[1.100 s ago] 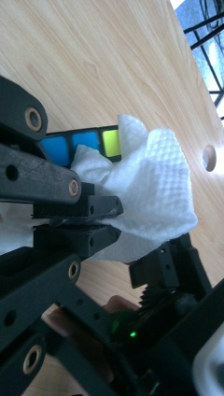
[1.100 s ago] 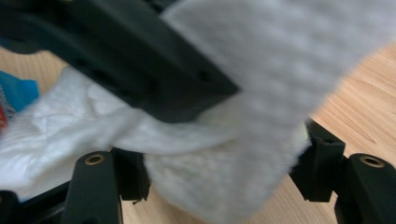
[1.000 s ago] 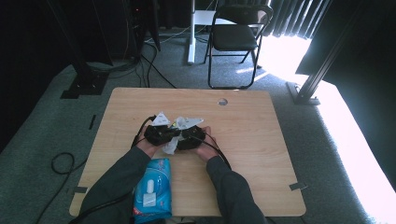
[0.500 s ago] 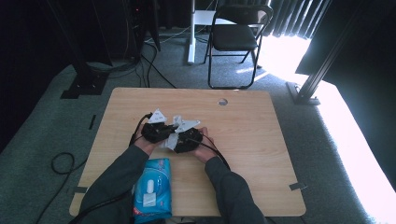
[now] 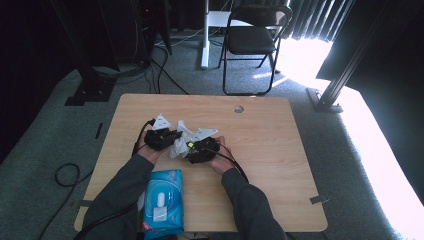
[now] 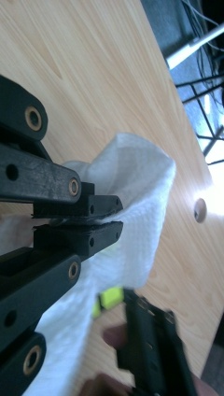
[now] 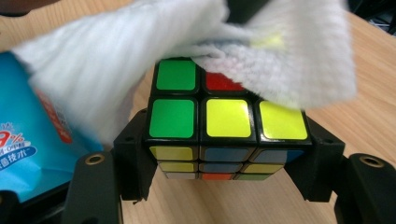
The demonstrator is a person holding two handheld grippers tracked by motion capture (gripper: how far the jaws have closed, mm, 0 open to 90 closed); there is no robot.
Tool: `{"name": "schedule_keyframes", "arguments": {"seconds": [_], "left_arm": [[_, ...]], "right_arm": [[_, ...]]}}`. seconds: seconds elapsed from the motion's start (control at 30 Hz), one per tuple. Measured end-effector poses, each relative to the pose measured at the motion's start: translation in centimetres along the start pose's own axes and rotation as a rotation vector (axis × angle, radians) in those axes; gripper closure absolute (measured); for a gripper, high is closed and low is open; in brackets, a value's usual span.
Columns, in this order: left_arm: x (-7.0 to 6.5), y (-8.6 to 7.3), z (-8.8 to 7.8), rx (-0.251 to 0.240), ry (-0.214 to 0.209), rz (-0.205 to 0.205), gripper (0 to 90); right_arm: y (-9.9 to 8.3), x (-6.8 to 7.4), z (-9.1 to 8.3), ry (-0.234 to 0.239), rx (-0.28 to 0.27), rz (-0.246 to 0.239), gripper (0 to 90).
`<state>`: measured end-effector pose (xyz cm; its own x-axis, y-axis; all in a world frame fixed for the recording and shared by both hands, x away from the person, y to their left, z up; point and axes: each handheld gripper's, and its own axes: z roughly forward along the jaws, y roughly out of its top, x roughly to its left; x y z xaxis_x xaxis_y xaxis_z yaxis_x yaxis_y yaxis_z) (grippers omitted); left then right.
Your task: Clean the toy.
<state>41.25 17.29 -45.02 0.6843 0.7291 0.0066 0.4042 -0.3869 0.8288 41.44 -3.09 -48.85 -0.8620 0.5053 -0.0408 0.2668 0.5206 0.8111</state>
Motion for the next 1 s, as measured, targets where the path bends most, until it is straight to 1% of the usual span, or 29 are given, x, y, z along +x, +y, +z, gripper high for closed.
{"name": "schedule_keyframes", "arguments": {"seconds": [0.07, 0.4, 0.43, 0.47, 0.5, 0.57, 0.63, 0.7, 0.73, 0.8, 0.87, 1.0], "left_arm": [[-0.1, -0.2, -0.2, -0.004, -0.004, -0.001, 86.2], [-0.7, -0.2, -0.6, -0.012, 0.009, 0.027, 86.3], [-0.7, -0.1, -0.6, -0.019, -0.001, 0.026, 86.3], [-0.8, -0.1, -0.7, -0.021, -0.008, 0.035, 86.3], [-0.8, -0.1, -0.7, -0.021, -0.008, 0.035, 86.2], [-1.2, 0.0, -0.5, -0.011, -0.026, 0.056, 86.0], [-1.4, 0.0, -0.3, -0.007, -0.037, 0.061, 86.0], [-1.5, 0.0, -0.2, -0.006, -0.04, 0.064, 86.0], [-1.9, 0.0, 0.0, -0.001, -0.053, 0.076, 86.0], [-2.2, 0.1, 0.1, 0.0, -0.063, 0.087, 86.0], [-2.4, 0.2, 0.2, -0.006, -0.083, 0.088, 86.1], [-2.9, 0.4, 0.2, -0.014, -0.098, 0.107, 86.1]], "right_arm": [[0.0, -0.3, -0.3, 0.002, -0.012, 0.013, 34.2], [-0.1, -0.5, -0.4, -0.011, -0.005, 0.015, 34.3], [-0.1, -0.5, -0.3, -0.015, -0.002, 0.017, 34.2], [-0.1, -0.5, -0.3, -0.019, 0.001, 0.02, 34.3], [-0.1, -0.5, -0.3, -0.019, 0.001, 0.02, 34.3], [-0.2, -0.5, -0.1, -0.023, 0.006, 0.022, 34.2], [-0.2, -0.4, 0.0, -0.025, 0.015, 0.019, 34.2], [-0.2, -0.4, 0.1, -0.025, 0.014, 0.015, 34.2], [-0.2, -0.3, 0.2, -0.024, 0.016, 0.014, 34.2], [0.0, -0.1, 0.5, -0.02, 0.019, 0.012, 34.2], [0.1, 0.1, 0.6, -0.013, 0.015, 0.008, 34.2], [0.5, 0.3, 0.6, -0.01, 0.011, -0.004, 34.2]]}}
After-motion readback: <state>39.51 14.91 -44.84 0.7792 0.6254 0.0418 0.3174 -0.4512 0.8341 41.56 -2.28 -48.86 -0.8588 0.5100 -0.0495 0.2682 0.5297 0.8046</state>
